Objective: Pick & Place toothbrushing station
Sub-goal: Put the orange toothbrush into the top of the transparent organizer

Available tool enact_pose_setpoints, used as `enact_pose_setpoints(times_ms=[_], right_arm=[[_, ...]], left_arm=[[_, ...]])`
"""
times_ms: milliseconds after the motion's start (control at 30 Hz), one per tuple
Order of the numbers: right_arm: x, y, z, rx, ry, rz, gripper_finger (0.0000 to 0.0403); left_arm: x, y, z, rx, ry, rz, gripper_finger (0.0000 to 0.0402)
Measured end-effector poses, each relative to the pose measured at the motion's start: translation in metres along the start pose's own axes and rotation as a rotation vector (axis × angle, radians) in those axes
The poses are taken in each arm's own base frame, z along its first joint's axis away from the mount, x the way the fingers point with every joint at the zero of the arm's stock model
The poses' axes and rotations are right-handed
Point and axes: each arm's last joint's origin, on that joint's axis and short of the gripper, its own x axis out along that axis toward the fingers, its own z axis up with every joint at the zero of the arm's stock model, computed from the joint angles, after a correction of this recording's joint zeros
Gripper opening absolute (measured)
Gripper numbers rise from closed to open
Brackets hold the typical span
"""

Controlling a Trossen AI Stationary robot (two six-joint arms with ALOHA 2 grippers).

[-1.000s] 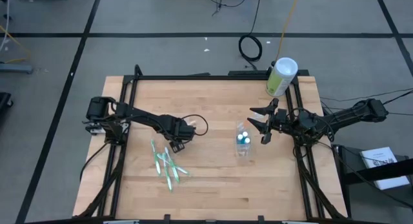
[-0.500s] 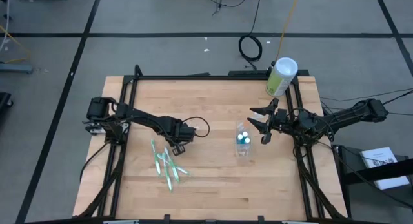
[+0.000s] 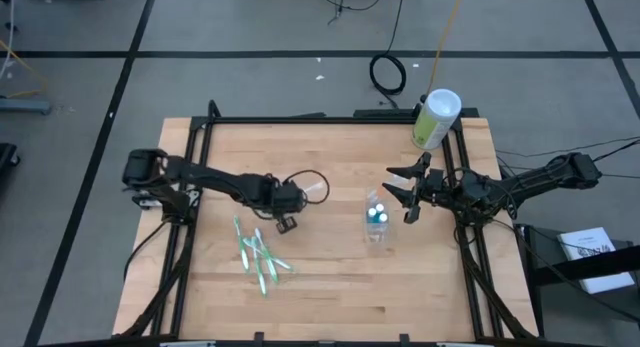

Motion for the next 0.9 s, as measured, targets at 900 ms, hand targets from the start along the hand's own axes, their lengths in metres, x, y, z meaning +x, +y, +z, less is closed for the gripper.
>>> enact_pose_setpoints(times_ms=[900], right_arm=[[0.000, 0.004, 0.001, -0.006, -0.012, 0.124, 0.0194]], left_arm=[[-0.081, -0.023, 0.063, 0.468, -0.965, -0.374, 0.0012]])
